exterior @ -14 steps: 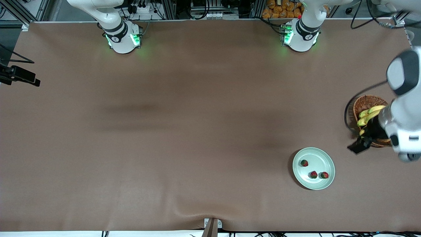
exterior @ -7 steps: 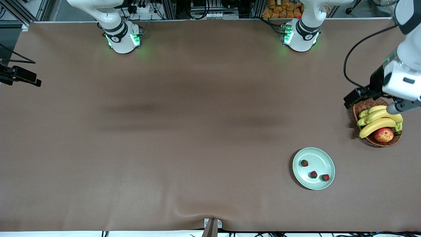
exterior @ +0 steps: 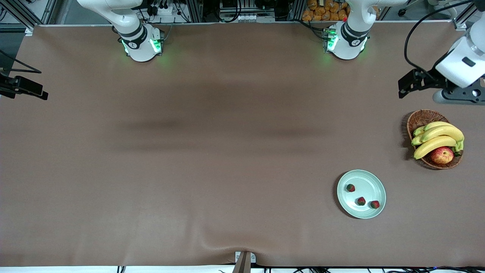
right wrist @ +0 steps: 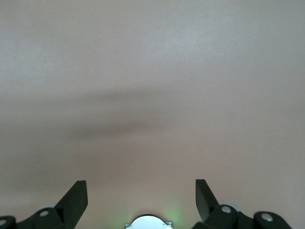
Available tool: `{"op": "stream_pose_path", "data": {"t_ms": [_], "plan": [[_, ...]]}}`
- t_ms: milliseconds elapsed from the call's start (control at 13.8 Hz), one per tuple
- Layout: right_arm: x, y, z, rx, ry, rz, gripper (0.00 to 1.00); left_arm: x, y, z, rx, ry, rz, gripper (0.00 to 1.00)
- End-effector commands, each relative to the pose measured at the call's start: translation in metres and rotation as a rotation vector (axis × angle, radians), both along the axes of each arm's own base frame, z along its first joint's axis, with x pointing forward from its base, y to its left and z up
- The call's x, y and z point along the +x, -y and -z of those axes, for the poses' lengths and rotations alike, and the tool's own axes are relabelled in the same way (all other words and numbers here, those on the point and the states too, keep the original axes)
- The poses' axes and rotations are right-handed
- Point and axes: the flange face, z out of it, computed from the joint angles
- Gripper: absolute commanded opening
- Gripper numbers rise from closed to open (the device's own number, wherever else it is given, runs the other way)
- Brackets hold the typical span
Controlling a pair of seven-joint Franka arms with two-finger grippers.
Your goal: Collect all strawberries into plate
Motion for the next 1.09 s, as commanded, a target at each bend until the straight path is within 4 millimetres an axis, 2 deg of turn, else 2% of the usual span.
{"op": "stream_pose_path", "data": {"t_ms": [0,290,1016], "plan": [[-0.003,-0.006,-0.006,-0.006,0.011,-0.010,1.00,-0.010,0.002,-0.017,-0.018,-0.006,0.041,1.00],[-0.004,-0.005,-0.010,-0.001,0.018,-0.009,1.00,-0.011,0.010,-0.027,-0.021,0.016,0.024,1.00],[-0.003,-0.006,-0.009,-0.002,0.019,-0.010,1.00,-0.012,0.015,-0.029,-0.064,0.014,-0.002,1.00]]}}
